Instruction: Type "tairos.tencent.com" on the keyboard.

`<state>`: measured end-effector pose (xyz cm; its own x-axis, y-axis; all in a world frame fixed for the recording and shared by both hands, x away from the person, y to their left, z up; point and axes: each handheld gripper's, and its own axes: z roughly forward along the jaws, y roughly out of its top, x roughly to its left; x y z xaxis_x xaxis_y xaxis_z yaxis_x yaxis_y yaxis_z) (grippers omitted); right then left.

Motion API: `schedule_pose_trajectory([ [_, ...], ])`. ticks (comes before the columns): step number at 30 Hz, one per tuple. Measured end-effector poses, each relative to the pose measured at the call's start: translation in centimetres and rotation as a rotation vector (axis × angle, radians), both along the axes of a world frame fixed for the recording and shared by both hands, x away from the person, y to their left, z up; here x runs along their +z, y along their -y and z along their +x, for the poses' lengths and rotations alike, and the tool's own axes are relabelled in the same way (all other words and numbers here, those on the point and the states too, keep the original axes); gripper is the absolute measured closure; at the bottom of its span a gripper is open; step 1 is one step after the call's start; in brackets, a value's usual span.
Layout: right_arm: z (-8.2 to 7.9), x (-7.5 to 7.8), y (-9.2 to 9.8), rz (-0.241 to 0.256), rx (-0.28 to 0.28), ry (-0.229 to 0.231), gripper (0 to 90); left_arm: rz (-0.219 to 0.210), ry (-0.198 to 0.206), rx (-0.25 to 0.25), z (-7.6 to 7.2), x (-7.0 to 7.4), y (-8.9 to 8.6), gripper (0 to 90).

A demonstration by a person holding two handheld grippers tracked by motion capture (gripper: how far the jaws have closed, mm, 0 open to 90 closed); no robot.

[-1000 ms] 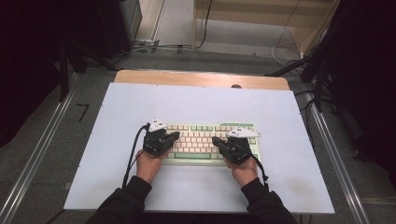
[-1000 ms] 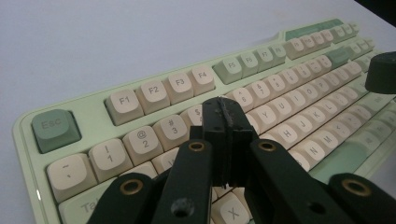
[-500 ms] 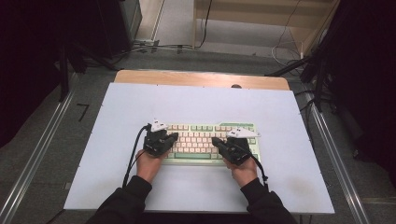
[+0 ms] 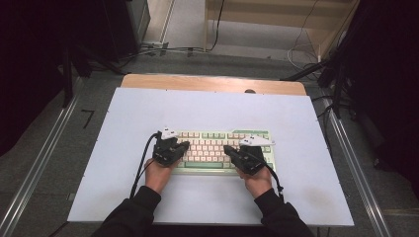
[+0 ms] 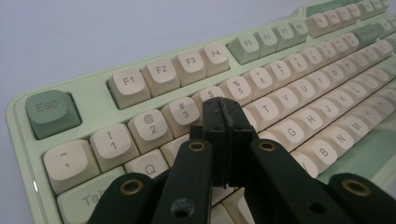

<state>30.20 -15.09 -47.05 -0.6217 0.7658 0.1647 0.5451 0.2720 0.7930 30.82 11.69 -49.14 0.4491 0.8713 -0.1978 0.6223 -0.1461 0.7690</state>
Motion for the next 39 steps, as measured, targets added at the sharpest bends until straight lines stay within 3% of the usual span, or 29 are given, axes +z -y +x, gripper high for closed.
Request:
schedule_pose_trajectory([
  [12,0.0,-0.2,-0.3,-0.008,0.009,-0.002,87.2,-0.064,0.036,-0.004,-0.8,1.1,-0.3,90.0],
  [19,0.0,-0.4,-0.8,-0.012,0.019,-0.006,87.2,-0.074,0.044,-0.012,-1.6,1.5,-0.9,90.0],
  [21,0.0,-0.4,-1.0,-0.014,0.026,-0.004,87.2,-0.081,0.039,-0.013,-1.8,1.5,-1.2,84.0],
  [26,0.0,-0.5,-1.7,-0.02,0.037,-0.008,87.2,-0.098,0.04,-0.013,-2.3,1.7,-1.6,79.6],
  [33,0.0,-0.9,-2.6,-0.028,0.06,-0.015,87.2,-0.08,0.049,-0.007,-2.9,1.5,-1.3,58.7],
  [39,-0.1,-1.1,-3.3,-0.034,0.078,-0.019,87.2,-0.074,0.047,-0.009,-3.0,1.4,-1.0,50.4],
])
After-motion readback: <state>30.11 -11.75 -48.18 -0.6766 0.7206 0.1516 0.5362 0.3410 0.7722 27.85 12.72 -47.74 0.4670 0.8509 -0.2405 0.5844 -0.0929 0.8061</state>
